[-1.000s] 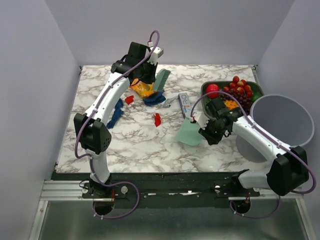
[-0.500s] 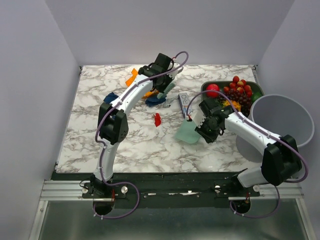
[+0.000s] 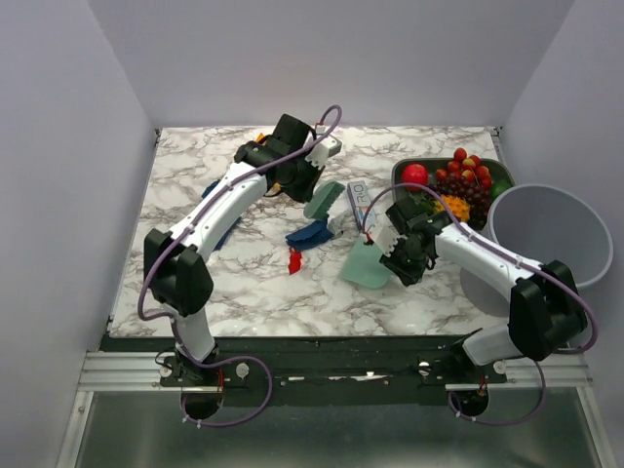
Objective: Sweep away the paper scraps from the table
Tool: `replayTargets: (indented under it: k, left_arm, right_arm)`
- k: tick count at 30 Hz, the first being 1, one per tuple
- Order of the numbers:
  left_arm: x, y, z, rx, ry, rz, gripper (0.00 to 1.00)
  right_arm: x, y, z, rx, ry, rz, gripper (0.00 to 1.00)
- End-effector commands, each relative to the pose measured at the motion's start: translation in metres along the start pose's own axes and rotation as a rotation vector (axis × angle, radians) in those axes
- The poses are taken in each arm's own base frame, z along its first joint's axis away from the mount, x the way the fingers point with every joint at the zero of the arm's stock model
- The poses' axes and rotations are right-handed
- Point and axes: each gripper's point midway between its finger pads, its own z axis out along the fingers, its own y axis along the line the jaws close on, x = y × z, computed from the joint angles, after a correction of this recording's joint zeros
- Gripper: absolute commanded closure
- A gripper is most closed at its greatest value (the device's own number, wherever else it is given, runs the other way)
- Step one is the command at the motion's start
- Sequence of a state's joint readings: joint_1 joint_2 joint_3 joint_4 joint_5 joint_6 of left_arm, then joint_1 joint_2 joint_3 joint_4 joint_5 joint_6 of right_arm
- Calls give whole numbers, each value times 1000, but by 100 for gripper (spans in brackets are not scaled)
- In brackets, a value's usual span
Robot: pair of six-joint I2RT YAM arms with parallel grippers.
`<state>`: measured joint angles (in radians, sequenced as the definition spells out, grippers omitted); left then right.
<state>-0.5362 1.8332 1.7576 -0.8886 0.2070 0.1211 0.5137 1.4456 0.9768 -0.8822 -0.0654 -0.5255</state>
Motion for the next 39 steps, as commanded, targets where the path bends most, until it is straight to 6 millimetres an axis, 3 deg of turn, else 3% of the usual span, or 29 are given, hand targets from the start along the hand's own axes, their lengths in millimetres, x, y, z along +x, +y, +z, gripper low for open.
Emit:
replayTargets:
  k: [1,2,5,10,15,20,23,27,29,32,34,36,39]
  left_arm:
    - [-34,-6,-60,12,-173,22,100]
    - [-38,-4,-71,-5,-196,29,100]
    - [-28,18,-78,-117,-170,44,100]
    - [20,48,-64,-202,12,35,100]
    - [52,47,-50,-171,135,53,100]
    - [59,33,-25,-69,170,20,100]
    - [58,26,-4,-11,190,-12,100]
    - [36,12,18,90,157,-74,100]
    - [34,2,31,127,170,-82,100]
    - [23,-11,34,170,157,-75,100]
    - [17,-24,26,214,142,-74,100]
    - [10,-47,9,306,102,-62,100]
    - [0,-65,-18,378,35,-50,100]
  right_arm:
    - [28,11,7,-10,84,-31,99]
    - [30,10,6,-1,88,-34,99]
    - [36,6,7,30,112,-45,99]
    - [33,3,4,36,119,-39,99]
    - [33,-3,7,53,131,-51,99]
    - [29,2,11,21,129,-29,99]
    - [24,11,14,-34,116,-3,99]
    - [18,26,15,-118,103,37,100]
    - [18,24,16,-114,110,46,99]
    - [14,14,20,-68,120,51,99]
    - [9,9,21,-58,113,49,99]
    - [4,5,21,-46,104,46,99]
    - [-6,-1,20,-35,85,34,99]
